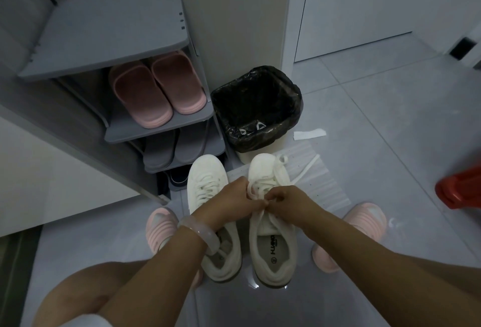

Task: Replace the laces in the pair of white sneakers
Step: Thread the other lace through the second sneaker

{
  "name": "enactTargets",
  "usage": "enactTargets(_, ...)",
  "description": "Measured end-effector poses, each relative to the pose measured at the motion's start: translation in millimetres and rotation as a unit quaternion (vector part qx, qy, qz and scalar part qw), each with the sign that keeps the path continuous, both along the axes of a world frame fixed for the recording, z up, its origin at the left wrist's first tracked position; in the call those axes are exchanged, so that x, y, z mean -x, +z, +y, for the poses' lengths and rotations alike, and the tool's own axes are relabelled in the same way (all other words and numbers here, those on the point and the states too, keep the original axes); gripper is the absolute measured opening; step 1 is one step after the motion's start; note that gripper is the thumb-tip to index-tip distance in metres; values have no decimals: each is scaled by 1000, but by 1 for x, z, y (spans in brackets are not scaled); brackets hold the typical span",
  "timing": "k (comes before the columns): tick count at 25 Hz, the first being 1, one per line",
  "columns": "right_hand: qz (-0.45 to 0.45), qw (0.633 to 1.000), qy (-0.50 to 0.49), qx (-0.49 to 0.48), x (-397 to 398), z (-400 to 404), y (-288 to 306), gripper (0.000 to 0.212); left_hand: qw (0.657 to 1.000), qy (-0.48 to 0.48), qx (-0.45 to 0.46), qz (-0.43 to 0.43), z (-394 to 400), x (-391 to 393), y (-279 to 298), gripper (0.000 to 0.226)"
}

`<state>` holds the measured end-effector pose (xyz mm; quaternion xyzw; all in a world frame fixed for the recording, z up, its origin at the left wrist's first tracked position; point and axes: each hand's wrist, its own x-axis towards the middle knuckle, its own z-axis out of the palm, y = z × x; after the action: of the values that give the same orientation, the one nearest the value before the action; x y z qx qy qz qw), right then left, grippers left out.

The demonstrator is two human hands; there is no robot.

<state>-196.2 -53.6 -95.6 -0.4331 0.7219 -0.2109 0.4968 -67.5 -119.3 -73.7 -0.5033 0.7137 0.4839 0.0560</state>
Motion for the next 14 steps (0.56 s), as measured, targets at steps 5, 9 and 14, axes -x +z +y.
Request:
enactTargets(5,-218,879,-370,206,39,-14,38,28,992,100,-78,9,-1,-1,2,17)
enactTargets(9,-299,719,-542,316,95,-17,92,29,991,92,-93,32,0,0,1,32)
enactTargets(14,117,985,-72,104,67,-12,91,14,999,-38,27,27,4,9,2,9)
